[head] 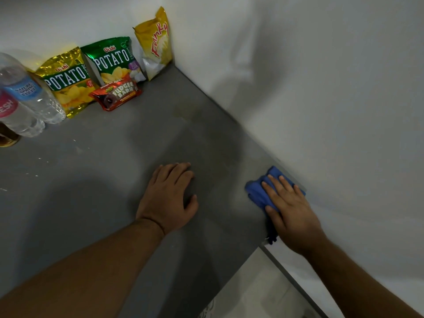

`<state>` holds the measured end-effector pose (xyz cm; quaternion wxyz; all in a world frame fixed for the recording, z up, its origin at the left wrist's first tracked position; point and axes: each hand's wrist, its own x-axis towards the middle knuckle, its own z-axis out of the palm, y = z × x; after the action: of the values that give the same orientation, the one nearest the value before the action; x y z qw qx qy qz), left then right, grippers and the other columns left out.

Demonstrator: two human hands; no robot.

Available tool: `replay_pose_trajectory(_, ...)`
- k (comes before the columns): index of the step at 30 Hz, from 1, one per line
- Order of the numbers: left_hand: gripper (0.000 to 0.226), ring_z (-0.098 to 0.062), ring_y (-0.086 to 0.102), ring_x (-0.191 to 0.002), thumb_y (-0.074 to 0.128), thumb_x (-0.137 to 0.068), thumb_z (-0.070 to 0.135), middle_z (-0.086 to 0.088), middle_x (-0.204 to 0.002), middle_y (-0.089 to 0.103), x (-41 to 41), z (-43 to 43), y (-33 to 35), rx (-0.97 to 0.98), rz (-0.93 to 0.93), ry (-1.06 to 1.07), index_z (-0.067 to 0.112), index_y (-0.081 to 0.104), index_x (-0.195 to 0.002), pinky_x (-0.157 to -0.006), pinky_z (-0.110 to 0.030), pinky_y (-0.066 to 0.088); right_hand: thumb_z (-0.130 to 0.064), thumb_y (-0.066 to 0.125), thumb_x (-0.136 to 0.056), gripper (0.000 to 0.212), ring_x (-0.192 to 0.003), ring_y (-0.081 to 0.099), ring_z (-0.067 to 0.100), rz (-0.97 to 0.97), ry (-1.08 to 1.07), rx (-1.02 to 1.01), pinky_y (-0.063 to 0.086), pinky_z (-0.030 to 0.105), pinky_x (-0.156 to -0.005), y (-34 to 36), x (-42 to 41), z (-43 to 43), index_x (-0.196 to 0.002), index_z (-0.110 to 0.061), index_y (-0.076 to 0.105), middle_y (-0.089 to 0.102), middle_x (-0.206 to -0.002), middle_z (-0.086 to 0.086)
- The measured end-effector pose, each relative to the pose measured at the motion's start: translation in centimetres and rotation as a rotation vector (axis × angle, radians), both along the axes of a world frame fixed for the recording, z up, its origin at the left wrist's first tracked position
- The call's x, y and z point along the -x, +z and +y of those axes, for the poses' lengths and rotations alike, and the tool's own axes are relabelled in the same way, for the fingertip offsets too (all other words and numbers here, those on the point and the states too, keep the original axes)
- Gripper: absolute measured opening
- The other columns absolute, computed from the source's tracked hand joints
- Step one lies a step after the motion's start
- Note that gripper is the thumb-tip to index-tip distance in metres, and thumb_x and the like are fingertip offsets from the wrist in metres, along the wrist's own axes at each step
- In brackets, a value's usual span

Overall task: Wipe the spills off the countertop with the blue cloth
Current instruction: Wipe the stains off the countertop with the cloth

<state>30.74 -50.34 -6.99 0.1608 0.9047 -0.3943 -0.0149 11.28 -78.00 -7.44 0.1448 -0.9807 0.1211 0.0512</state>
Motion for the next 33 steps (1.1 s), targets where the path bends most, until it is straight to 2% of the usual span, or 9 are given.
replay_pose_trajectory(3, 0.052, -0.036, 0.051, -0.131, 0.066, -0.080, 0.040, -0.007, -0.144, 0.057, 0.0, -0.1, 0.0, 0.000, -0.003, -0.003, 0.013, 0.063, -0.125, -0.114, -0.055, 0.038, -0.051, 0.020, -0.104, 0.064, -0.159, 0.007, 0.022, -0.008, -0.086, -0.015, 0.011, 0.050, -0.128, 0.4, -2.9, -0.5, -0.162, -0.025, 0.024, 0.017, -0.171, -0.001)
replay_pose_trajectory(6, 0.052, -0.036, 0.052, -0.130, 0.067, -0.080, 0.039, -0.008, -0.144, 0.057, 0.0, -0.1, 0.0, 0.004, -0.013, -0.005, 0.012, 0.064, -0.124, -0.113, -0.055, 0.039, -0.045, 0.024, -0.107, 0.061, -0.158, 0.006, 0.029, 0.010, -0.105, 0.024, 0.009, 0.052, -0.128, 0.6, -5.6, 0.3, -0.164, -0.022, 0.021, 0.015, -0.171, 0.002)
replay_pose_trajectory(11, 0.053, -0.036, 0.052, -0.130, 0.068, -0.080, 0.039, -0.008, -0.144, 0.057, 0.0, -0.1, 0.1, -0.004, -0.006, -0.001, 0.012, 0.064, -0.125, -0.113, -0.056, 0.039, -0.052, 0.016, -0.105, 0.061, -0.159, -0.006, 0.020, 0.036, 0.076, 0.014, 0.001, 0.046, -0.129, 0.6, -4.5, 1.4, -0.162, -0.031, 0.008, 0.003, -0.171, -0.007)
replay_pose_trajectory(15, 0.052, -0.035, 0.052, -0.131, 0.067, -0.080, 0.040, -0.006, -0.145, 0.057, 0.0, 0.1, 0.1, -0.007, 0.007, 0.000, 0.013, 0.064, -0.125, -0.113, -0.055, 0.038, -0.049, 0.022, -0.106, 0.061, -0.159, 0.008, 0.020, -0.016, -0.008, -0.025, 0.014, 0.050, -0.128, 0.6, -2.4, -0.2, -0.162, -0.025, 0.024, 0.019, -0.170, -0.004)
replay_pose_trajectory(20, 0.052, -0.035, 0.051, -0.131, 0.066, -0.081, 0.041, -0.006, -0.145, 0.056, 0.0, -0.1, 0.1, -0.014, 0.010, 0.005, 0.013, 0.064, -0.125, -0.113, -0.054, 0.038, -0.044, 0.028, -0.106, 0.062, -0.156, 0.019, 0.031, -0.032, -0.080, 0.020, 0.019, 0.048, -0.126, 0.7, -5.5, -0.8, -0.162, -0.017, 0.027, 0.022, -0.170, 0.006)
replay_pose_trajectory(24, 0.052, -0.036, 0.052, -0.130, 0.066, -0.080, 0.040, -0.008, -0.144, 0.057, 0.0, -0.1, 0.0, 0.006, -0.005, 0.001, 0.012, 0.064, -0.125, -0.112, -0.056, 0.040, -0.041, 0.029, -0.109, 0.059, -0.157, 0.012, 0.033, -0.008, -0.059, 0.054, 0.013, 0.050, -0.127, 0.5, -7.4, 0.5, -0.163, -0.018, 0.022, 0.017, -0.171, 0.007)
replay_pose_trajectory(27, 0.052, -0.035, 0.051, -0.130, 0.066, -0.081, 0.040, -0.007, -0.145, 0.056, 0.0, 0.0, 0.0, 0.003, 0.002, 0.002, 0.013, 0.063, -0.125, -0.112, -0.055, 0.039, -0.046, 0.025, -0.109, 0.060, -0.159, 0.004, 0.024, 0.001, 0.074, 0.020, 0.008, 0.048, -0.129, 0.5, -5.9, 1.4, -0.163, -0.022, 0.021, 0.013, -0.171, 0.002)
replay_pose_trajectory(30, 0.052, -0.034, 0.051, -0.131, 0.065, -0.081, 0.042, -0.005, -0.145, 0.056, -0.1, 0.1, 0.0, 0.001, 0.009, 0.007, 0.015, 0.062, -0.125, -0.113, -0.055, 0.039, -0.048, 0.024, -0.106, 0.061, -0.158, 0.012, 0.020, -0.039, 0.080, -0.024, 0.014, 0.048, -0.128, 0.6, -4.2, 1.1, -0.162, -0.024, 0.028, 0.021, -0.169, -0.001)
replay_pose_trajectory(33, 0.051, -0.033, 0.050, -0.131, 0.064, -0.081, 0.043, -0.005, -0.144, 0.056, 0.0, 0.1, 0.0, 0.002, 0.005, 0.006, 0.016, 0.062, -0.124, -0.114, -0.053, 0.038, -0.043, 0.032, -0.106, 0.059, -0.156, 0.022, 0.026, -0.077, 0.017, -0.034, 0.020, 0.049, -0.126, 0.5, -4.5, 0.2, -0.159, -0.018, 0.035, 0.028, -0.167, 0.003)
